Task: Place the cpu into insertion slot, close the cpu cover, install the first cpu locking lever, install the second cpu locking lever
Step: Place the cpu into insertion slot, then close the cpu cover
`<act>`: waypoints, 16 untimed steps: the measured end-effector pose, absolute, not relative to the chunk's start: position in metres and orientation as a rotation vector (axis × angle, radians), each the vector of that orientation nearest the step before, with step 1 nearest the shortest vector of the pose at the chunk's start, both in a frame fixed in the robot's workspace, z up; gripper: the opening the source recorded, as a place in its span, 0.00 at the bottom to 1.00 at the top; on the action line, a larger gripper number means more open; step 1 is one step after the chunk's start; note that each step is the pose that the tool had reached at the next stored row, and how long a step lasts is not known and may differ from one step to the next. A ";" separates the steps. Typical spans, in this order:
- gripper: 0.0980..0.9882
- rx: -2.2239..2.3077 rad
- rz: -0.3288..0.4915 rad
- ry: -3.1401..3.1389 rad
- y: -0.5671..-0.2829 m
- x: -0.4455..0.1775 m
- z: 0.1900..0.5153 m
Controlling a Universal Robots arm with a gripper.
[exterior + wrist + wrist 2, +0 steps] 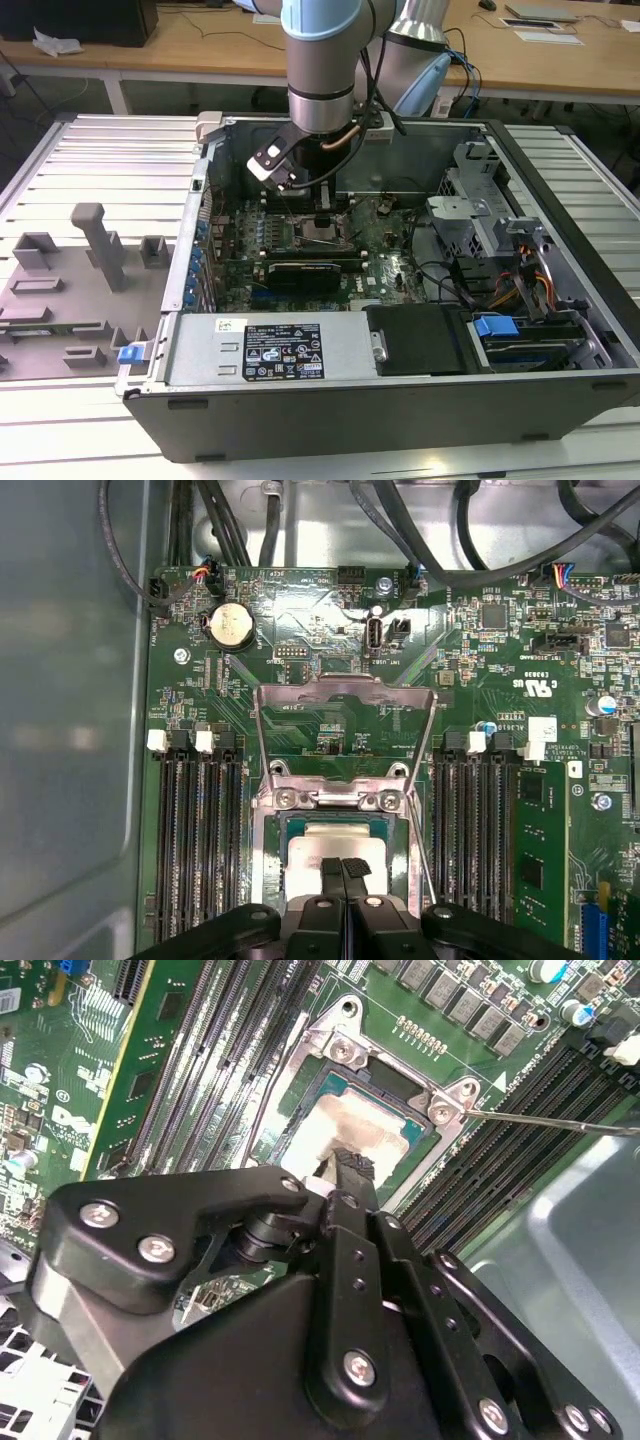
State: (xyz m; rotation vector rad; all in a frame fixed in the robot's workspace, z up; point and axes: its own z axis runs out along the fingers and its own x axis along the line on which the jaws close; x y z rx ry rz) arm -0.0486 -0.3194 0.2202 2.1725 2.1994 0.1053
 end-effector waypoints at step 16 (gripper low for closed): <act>0.01 2.174 0.106 2.198 -0.319 -0.049 0.259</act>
